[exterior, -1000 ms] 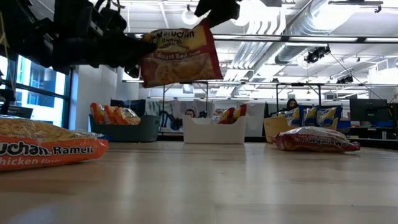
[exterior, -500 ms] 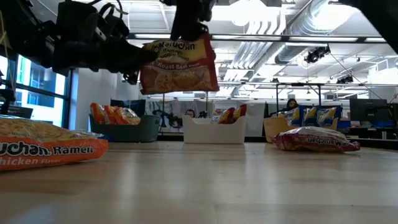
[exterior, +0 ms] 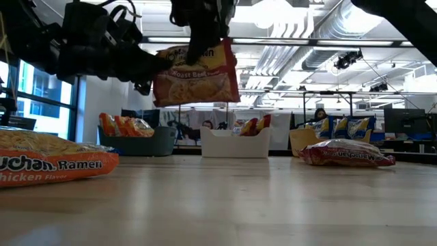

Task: Sort Maruchan noodles
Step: Put the red noodle pack into the white bin

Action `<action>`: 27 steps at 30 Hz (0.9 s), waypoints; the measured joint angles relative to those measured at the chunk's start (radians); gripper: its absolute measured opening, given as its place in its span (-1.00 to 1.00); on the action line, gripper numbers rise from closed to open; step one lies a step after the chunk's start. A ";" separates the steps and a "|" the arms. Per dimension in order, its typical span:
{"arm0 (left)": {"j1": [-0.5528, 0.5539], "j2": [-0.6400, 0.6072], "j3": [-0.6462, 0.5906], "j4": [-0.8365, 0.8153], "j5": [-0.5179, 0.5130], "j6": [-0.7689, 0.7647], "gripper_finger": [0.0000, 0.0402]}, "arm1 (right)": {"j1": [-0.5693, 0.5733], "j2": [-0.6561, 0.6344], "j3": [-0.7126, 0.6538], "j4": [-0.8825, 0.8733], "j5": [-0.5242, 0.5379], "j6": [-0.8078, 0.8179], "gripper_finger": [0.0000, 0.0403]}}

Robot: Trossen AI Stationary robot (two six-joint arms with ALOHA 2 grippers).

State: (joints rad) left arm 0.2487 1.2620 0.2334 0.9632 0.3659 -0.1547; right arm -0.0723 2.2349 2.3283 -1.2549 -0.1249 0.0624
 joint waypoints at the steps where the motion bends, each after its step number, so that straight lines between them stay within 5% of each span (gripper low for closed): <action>1: 0.000 0.000 0.000 -0.001 -0.003 -0.001 -0.94 | 0.000 0.000 0.000 0.000 0.000 0.000 -0.33; 10: -0.001 -0.001 0.001 0.000 -0.058 -0.053 -0.75 | -0.003 0.000 0.018 -0.009 0.009 0.013 -0.87; 20: 0.000 -0.044 -0.038 -0.014 -0.196 -0.017 -0.18 | -0.008 -0.039 0.029 -0.009 0.118 0.100 -0.99; 27: 0.000 -0.182 -0.077 -0.048 -0.308 0.045 -0.05 | -0.034 -0.040 0.027 -0.008 0.233 0.193 -1.00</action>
State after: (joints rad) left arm 0.2485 1.0800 0.1566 0.9153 0.0582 -0.1101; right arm -0.1064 2.1952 2.3554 -1.2628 0.1076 0.2553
